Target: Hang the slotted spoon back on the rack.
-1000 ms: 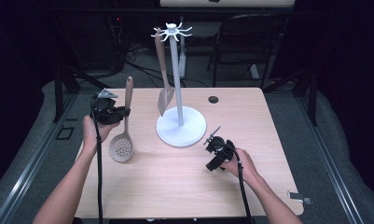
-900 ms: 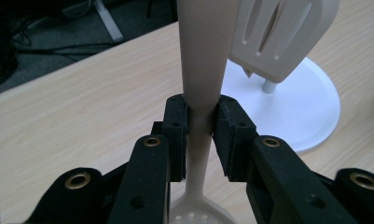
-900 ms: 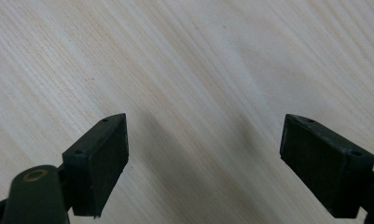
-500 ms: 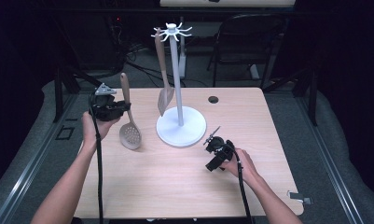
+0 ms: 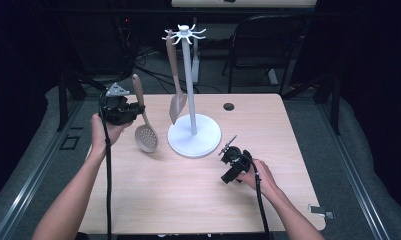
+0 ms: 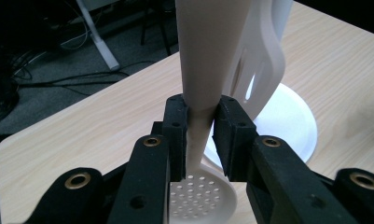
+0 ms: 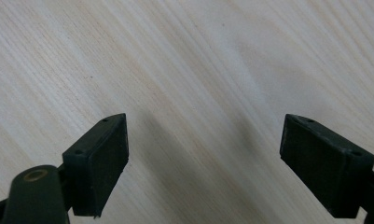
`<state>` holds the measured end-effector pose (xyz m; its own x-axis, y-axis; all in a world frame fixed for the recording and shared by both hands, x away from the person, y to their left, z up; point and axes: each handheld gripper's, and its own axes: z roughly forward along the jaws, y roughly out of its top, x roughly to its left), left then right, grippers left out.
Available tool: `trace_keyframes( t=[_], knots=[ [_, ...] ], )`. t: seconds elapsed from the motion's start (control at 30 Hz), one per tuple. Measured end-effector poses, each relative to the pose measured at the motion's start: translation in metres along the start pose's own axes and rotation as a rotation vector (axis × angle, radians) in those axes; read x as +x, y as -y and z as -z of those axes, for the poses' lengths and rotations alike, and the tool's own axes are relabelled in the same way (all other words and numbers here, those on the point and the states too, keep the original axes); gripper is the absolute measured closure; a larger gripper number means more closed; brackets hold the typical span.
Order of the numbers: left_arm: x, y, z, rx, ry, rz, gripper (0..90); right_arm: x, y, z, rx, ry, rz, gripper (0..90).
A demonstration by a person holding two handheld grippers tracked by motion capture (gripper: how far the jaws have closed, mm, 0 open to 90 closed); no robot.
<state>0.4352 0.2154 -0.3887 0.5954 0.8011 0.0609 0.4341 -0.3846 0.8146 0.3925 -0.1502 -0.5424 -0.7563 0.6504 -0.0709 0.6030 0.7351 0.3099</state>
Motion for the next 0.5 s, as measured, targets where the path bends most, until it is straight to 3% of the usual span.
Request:
trace_keyframes(
  t=[0.5],
  knots=[
    [-0.014,-0.019,0.003,-0.012,0.039,-0.04,74.9,-0.001,0.002,0.002,-0.002,-0.003,0.001,14.7]
  ],
)
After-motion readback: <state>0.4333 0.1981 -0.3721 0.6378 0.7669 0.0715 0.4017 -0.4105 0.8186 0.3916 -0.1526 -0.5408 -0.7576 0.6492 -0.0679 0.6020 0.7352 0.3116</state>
